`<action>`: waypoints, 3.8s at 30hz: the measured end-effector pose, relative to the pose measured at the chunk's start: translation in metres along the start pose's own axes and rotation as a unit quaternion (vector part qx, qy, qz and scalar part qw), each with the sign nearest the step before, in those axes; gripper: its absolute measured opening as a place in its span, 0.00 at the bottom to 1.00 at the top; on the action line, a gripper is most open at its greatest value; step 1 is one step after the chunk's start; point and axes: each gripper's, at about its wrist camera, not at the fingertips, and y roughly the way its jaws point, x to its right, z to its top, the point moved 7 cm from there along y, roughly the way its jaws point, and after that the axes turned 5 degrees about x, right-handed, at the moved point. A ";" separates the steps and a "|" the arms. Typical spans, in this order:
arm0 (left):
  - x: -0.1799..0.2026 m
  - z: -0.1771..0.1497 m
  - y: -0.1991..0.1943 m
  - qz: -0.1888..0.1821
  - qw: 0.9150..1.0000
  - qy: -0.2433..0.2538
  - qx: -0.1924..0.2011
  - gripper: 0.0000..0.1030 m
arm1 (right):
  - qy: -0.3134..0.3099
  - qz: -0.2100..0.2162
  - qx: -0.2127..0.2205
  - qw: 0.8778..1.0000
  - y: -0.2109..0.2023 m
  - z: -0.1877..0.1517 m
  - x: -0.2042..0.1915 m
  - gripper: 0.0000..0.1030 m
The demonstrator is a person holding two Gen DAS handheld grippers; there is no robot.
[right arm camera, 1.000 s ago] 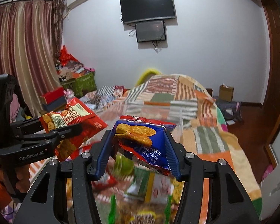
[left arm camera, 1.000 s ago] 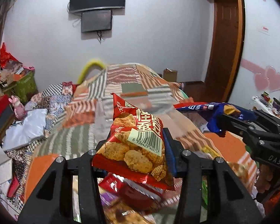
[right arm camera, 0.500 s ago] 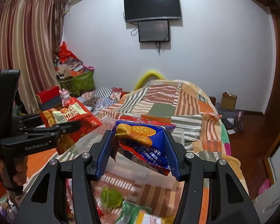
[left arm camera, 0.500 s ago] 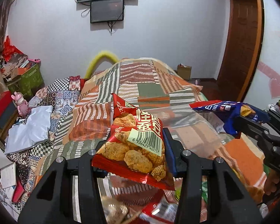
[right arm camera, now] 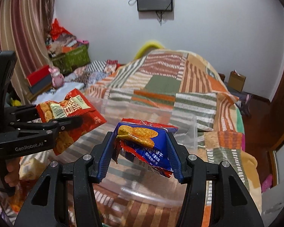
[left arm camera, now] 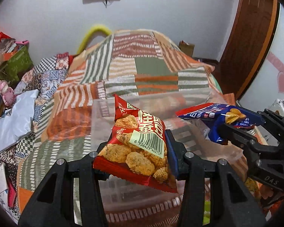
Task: Organize snacks
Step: 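Carry both packets into the clear box and open both tools, then grasp the red chip bag with left tool while right tool grasps the round-cracker bag, then lower both bags into the clear box and open both tools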
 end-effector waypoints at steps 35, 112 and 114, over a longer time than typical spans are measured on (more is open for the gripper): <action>0.002 0.001 -0.076 0.024 0.998 0.006 0.052 0.61 | -0.015 -0.003 0.018 1.000 -0.059 0.013 -0.018 0.64; 0.071 -0.151 -0.070 -0.036 0.999 -0.020 -0.028 0.70 | 0.096 0.035 -0.001 0.995 -0.133 -0.155 -0.028 0.61; 0.068 -0.152 -0.077 -0.038 0.999 -0.019 -0.019 0.70 | 0.096 0.036 0.005 0.995 -0.136 -0.152 -0.027 0.61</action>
